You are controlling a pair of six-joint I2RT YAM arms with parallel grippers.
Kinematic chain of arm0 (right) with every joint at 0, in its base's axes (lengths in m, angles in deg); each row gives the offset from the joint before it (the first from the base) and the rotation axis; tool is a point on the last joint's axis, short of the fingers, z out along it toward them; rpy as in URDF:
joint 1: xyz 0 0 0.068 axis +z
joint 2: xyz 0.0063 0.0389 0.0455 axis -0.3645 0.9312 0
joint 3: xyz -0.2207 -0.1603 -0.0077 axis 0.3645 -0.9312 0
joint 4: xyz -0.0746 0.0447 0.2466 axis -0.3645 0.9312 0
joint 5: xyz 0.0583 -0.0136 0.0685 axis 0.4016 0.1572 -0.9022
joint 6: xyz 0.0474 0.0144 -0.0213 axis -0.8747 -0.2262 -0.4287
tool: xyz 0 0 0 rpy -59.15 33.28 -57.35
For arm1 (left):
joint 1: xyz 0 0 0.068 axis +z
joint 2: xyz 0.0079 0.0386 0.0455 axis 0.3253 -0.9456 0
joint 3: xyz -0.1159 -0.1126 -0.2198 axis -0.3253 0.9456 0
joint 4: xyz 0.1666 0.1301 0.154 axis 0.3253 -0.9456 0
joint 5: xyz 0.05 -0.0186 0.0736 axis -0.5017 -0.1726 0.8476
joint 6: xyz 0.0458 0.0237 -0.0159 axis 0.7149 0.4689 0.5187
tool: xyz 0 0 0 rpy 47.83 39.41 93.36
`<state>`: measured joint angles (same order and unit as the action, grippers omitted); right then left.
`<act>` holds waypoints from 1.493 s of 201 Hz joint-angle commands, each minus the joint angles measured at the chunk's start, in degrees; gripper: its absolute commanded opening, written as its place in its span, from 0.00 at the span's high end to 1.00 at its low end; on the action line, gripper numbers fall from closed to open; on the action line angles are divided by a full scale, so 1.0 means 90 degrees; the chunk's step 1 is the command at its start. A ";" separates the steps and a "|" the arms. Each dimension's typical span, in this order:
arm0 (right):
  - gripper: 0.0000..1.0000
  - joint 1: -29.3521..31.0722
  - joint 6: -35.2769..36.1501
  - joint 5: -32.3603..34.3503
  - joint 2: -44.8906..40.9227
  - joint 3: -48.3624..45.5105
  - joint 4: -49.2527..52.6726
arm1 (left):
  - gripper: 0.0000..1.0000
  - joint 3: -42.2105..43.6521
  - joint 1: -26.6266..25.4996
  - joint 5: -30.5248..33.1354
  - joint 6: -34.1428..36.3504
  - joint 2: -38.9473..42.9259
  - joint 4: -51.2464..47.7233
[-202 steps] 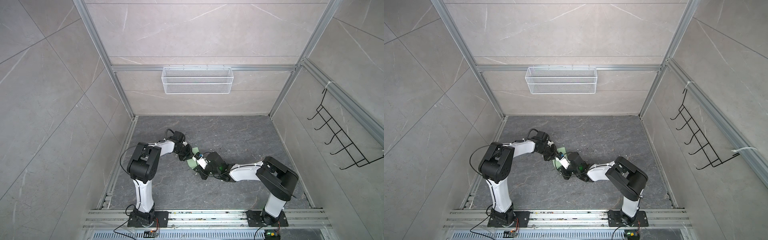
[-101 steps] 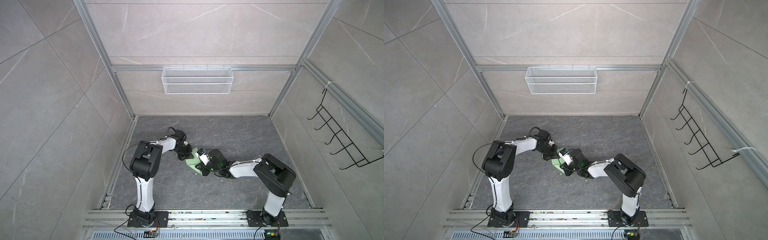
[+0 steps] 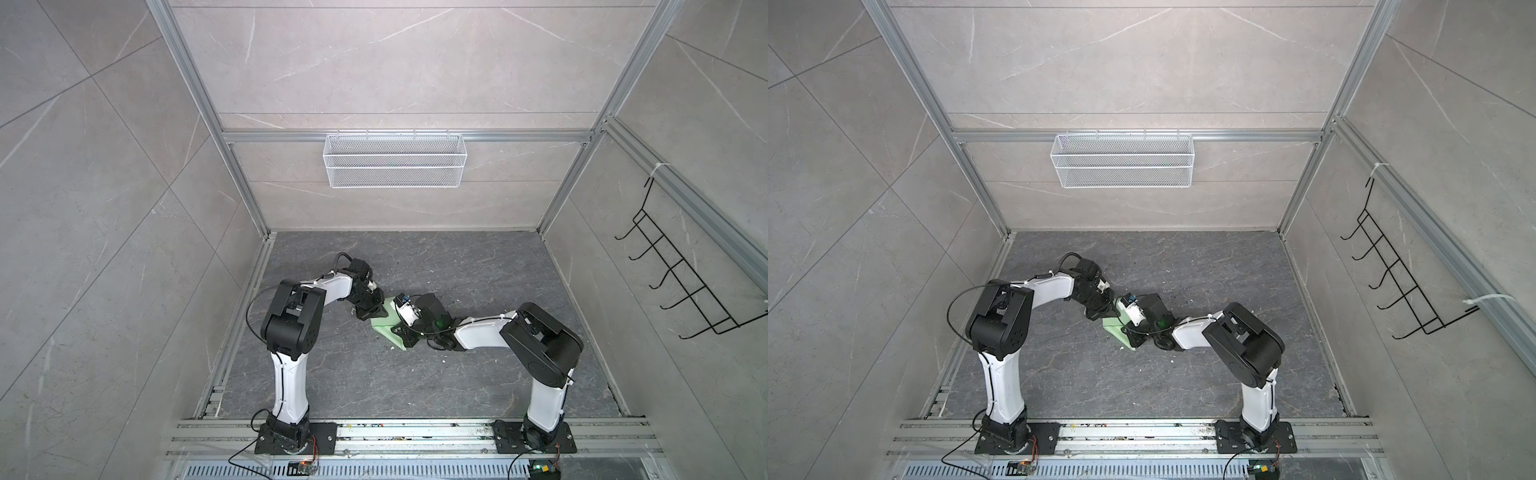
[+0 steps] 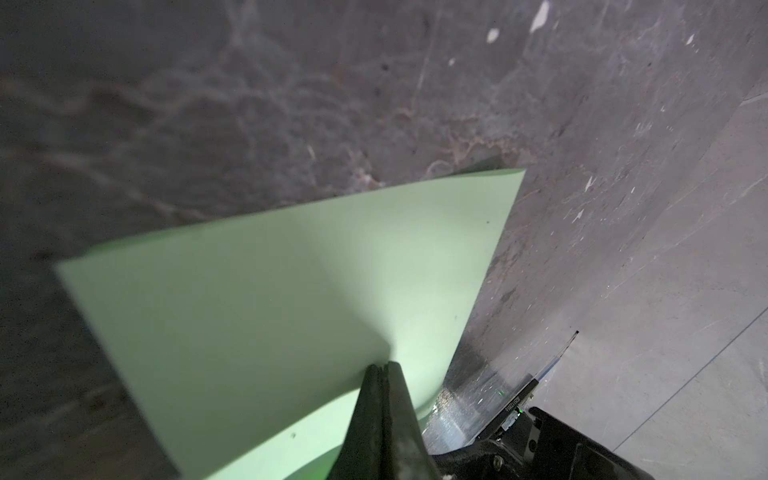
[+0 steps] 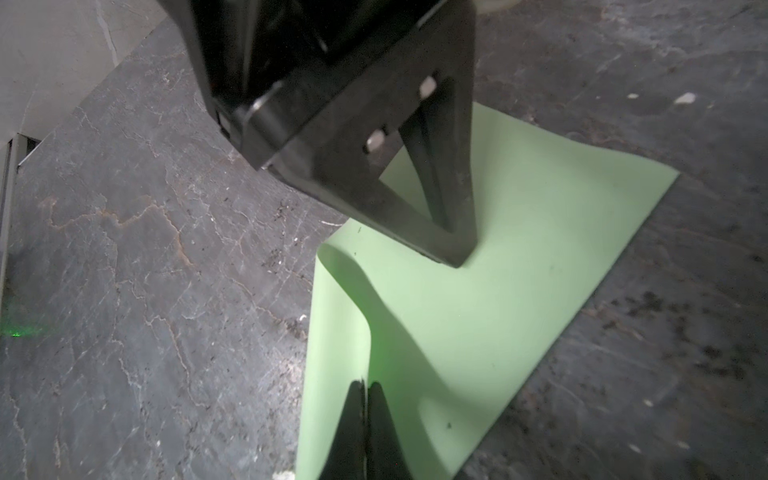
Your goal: Fold a paper plane with a square sheet of paper (pick it up from the middle)
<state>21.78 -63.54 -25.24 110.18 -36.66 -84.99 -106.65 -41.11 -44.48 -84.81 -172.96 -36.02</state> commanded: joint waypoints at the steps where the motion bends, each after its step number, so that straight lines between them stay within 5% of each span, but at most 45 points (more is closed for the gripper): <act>1: 0.97 -0.0030 -0.0089 0.0201 0.0150 0.0215 0.0221 | 1.00 0.0075 -0.0036 0.0230 0.0183 -0.0326 -0.0306; 300: 0.96 -0.0111 -0.0145 0.0129 -0.0110 0.0184 0.0619 | 1.00 0.0107 -0.0031 0.0237 0.0098 -0.0434 -0.0220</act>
<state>20.97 -64.00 -23.40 111.21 -34.37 -81.45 -106.65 -40.74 -45.64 -84.64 -173.31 -35.98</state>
